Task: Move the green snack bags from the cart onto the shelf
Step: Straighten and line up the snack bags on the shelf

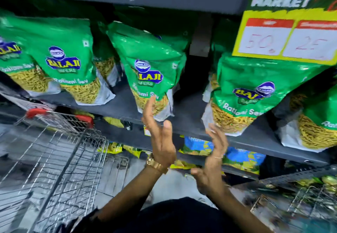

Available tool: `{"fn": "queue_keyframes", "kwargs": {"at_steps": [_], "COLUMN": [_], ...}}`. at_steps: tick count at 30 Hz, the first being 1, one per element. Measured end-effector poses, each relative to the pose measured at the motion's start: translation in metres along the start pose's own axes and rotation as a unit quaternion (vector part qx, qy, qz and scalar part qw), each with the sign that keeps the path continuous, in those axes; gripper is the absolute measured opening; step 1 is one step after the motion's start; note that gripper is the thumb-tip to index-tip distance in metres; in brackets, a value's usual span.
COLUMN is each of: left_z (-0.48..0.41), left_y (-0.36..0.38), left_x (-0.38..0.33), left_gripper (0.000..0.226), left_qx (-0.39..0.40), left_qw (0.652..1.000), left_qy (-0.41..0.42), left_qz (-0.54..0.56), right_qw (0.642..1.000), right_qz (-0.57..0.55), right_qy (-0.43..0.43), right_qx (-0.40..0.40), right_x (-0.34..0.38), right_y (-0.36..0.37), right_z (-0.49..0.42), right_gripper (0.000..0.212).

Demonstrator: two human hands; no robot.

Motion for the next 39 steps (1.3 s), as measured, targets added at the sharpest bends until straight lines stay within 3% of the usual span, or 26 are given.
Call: {"fn": "queue_keyframes", "kwargs": {"at_steps": [2,4,9,11,15,18,22,24,29,33,37,39], "left_z": [-0.025,-0.051,-0.105,-0.123,-0.137,-0.129,-0.120,-0.119,-0.123,-0.122,-0.122,-0.121], "left_y": [-0.024,-0.044,-0.079,-0.085,-0.086,-0.080,-0.076,-0.076,-0.080,-0.080,-0.081,-0.084], "left_x": [0.005,0.015,0.059,0.072,0.092,0.092,0.089,0.088,0.084,0.086,0.083,0.080], "left_gripper": [0.066,0.075,0.061,0.062,0.064,0.068,0.065,0.061,0.050,0.050,0.051,0.051], "left_qx": [-0.055,-0.100,-0.088,-0.057,0.035,0.125,0.113,0.122,0.095,0.092,0.098,0.105], "left_qw": [0.996,0.990,0.976,0.969,0.938,0.921,0.920,0.921,0.917,0.929,0.937,0.943], "left_qy": [-0.003,-0.037,-0.139,-0.161,-0.217,-0.222,-0.230,-0.231,-0.244,-0.240,-0.239,-0.234], "left_qz": [0.065,0.089,0.145,0.180,0.268,0.295,0.297,0.290,0.300,0.268,0.236,0.214], "right_qw": [0.997,0.992,0.964,0.965,0.960,0.950,0.940,0.944,0.938,0.940,0.948,0.953], "right_qz": [-0.047,-0.088,-0.155,-0.154,-0.212,-0.246,-0.268,-0.259,-0.281,-0.273,-0.250,-0.234], "right_qy": [0.013,0.068,0.212,0.202,0.179,0.193,0.210,0.203,0.200,0.187,0.183,0.177], "right_qx": [0.055,0.059,-0.047,-0.067,-0.021,-0.017,0.002,0.011,-0.026,-0.082,-0.077,-0.076], "right_x": [0.007,0.003,-0.022,-0.034,-0.056,-0.067,-0.071,-0.068,-0.054,-0.053,-0.047,-0.040], "right_y": [0.032,0.061,0.100,0.101,0.097,0.093,0.087,0.090,0.109,0.112,0.110,0.107], "right_z": [-0.019,-0.041,-0.106,-0.126,-0.141,-0.139,-0.144,-0.145,-0.143,-0.143,-0.144,-0.142], "right_gripper": [0.088,0.093,0.116,0.120,0.091,0.096,0.059,0.052,0.077,0.078,0.080,0.094]}}
Point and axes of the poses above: each hand's wrist, its own z-axis away from the middle knuckle, its own y-axis out of the palm, x = y × z, the point moved 3 cm from there along -z, towards the middle knuckle, and after that the axes turned 10 degrees about x, right-handed, at the moved point
